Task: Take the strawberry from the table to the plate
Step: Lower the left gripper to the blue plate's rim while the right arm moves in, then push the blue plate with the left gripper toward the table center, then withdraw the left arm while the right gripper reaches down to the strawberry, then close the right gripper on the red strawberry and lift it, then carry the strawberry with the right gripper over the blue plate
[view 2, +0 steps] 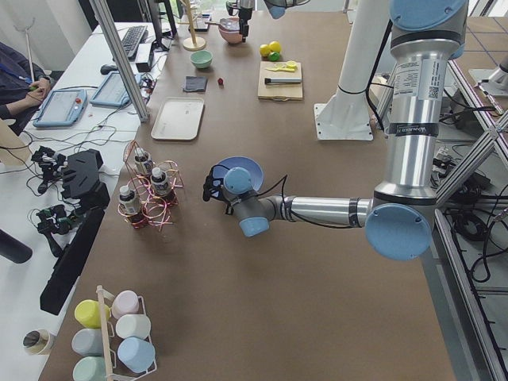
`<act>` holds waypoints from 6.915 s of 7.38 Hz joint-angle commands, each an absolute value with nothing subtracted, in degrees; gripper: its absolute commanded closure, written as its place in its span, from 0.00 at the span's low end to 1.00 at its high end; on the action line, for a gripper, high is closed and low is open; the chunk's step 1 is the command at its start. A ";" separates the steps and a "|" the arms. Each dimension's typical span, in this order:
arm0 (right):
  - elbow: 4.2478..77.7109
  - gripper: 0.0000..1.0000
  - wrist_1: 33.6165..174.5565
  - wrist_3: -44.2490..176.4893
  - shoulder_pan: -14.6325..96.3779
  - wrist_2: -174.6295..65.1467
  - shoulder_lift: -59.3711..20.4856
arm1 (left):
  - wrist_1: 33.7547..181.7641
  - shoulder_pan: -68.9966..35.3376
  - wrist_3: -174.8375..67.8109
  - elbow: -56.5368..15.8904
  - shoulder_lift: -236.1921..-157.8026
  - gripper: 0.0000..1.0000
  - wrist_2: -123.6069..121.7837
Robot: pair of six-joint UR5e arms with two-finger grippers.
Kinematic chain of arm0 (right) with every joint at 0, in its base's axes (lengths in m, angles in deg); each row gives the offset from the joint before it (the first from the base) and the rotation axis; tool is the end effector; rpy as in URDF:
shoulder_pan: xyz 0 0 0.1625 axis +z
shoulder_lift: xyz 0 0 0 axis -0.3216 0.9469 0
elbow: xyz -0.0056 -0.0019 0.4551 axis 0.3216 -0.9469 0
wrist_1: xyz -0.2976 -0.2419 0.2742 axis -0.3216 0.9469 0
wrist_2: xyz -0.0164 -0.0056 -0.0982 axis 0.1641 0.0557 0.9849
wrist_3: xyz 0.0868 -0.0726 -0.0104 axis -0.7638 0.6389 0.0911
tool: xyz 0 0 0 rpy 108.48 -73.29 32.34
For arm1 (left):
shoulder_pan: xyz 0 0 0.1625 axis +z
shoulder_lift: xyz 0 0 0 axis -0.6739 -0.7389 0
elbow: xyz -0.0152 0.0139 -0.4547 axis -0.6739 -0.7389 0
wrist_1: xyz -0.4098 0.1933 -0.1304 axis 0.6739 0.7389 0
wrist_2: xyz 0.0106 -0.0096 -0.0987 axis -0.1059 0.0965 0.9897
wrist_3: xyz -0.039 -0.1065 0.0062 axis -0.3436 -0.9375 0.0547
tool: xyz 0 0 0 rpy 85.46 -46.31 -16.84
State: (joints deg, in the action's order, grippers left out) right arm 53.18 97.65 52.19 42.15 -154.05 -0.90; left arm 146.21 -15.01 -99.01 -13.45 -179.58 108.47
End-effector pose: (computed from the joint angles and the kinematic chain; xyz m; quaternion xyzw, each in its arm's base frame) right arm -0.2202 -0.5451 0.5051 0.1295 -0.3787 -0.0764 0.9132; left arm 0.2696 -0.5303 0.6011 0.1096 0.5521 -0.0203 0.8263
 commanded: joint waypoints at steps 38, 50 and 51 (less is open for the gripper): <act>21.20 0.52 95.19 32.26 28.44 -144.22 -32.91 | 109.34 -36.47 -62.51 -26.91 -174.06 0.02 111.85; 26.74 1.00 100.99 -0.17 11.06 -133.44 -47.06 | 109.08 -37.35 -62.60 -27.00 -174.15 0.02 111.94; 26.65 1.00 100.99 -0.17 9.99 -132.97 -47.06 | 109.08 -37.35 -62.60 -27.09 -174.06 0.02 111.94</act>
